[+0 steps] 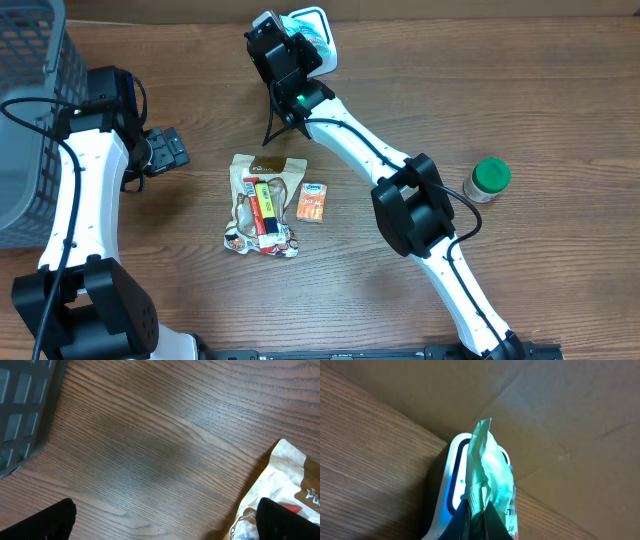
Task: Scan the item barcode
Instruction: 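Carry the wipes pack right and lower it beside the jar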
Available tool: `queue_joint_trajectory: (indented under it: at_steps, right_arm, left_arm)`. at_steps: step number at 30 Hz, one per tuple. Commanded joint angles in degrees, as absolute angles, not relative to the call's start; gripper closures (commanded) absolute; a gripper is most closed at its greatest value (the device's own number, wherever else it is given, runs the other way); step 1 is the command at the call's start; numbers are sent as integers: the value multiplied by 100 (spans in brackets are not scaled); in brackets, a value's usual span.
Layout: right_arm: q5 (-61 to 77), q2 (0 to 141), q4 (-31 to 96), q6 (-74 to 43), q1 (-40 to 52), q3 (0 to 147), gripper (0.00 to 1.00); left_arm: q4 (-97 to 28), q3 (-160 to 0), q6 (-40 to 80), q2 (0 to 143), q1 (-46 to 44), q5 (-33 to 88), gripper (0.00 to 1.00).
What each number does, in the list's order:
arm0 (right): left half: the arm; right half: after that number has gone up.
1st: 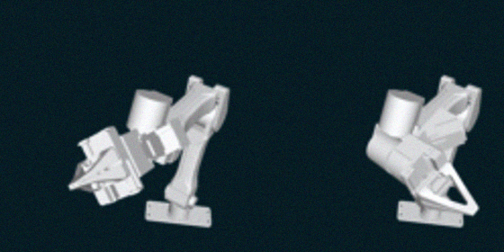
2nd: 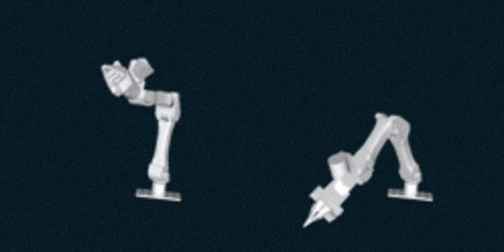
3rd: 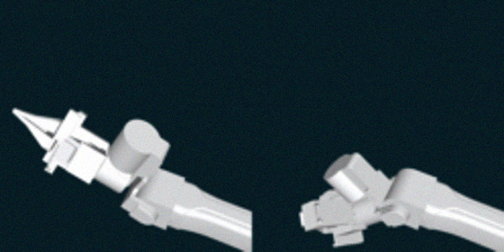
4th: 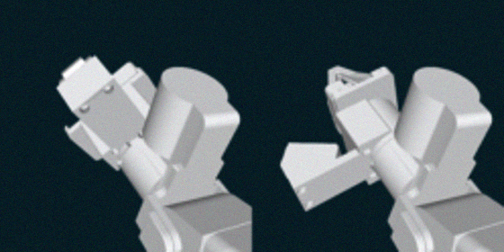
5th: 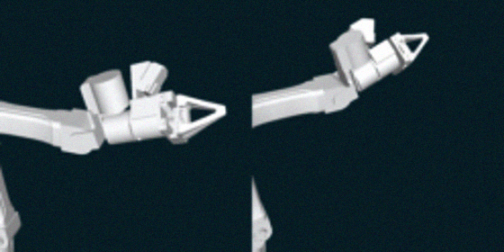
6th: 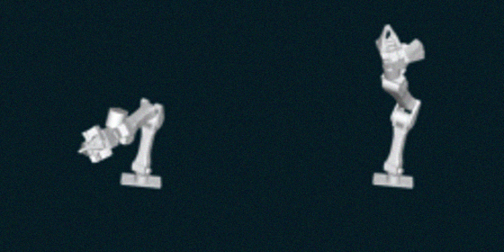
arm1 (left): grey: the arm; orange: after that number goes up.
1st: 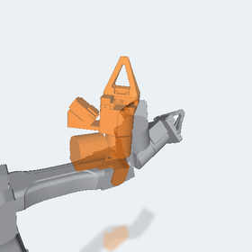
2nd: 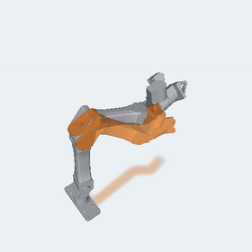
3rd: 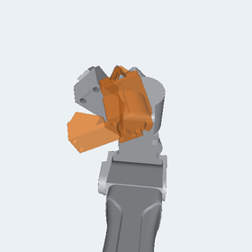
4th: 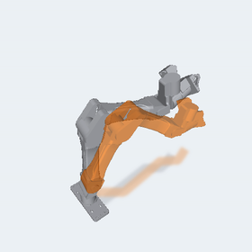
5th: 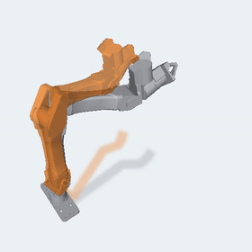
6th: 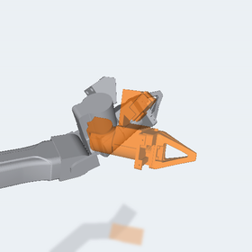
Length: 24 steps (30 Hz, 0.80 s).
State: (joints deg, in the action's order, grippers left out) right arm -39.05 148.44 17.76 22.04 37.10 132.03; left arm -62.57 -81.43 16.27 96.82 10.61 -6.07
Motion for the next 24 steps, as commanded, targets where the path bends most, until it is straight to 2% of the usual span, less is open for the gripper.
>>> queue_joint_trajectory:
  at_steps: [1, 5, 9, 15, 19, 21, 24]
  right_arm:
    - [-4045, 14282, 2084, 1708, 3669, 13284, 97]
    - [-4036, 13681, 2930, 1149, 3623, 13284, 97]
    - [-3822, 13063, 4348, 530, 3494, 13284, 97]
    - [-2123, 12519, 7124, -172, 3109, 13284, 96]
    - [-775, 12558, 9227, -207, 2615, 13246, 96]
    - [-558, 12564, 9719, -357, 2397, 13148, 96]
    - [-360, 12564, 9708, -478, 2145, 12927, 96]
  left_arm:
    - [-6250, -8224, 1540, 9730, 1057, -615, 0]
    - [-6250, -8224, 1540, 9730, 1057, -615, 0]
    - [-6250, -8224, 1540, 9730, 1057, -615, 0]
    - [-6250, -8224, 1540, 9730, 1057, -615, 0]
    - [-6250, -8224, 1540, 9730, 1057, -615, 0]
    - [-6250, -8224, 1540, 9730, 1057, -615, 0]
    - [-6250, -8224, 1540, 9730, 1057, -613, 0]
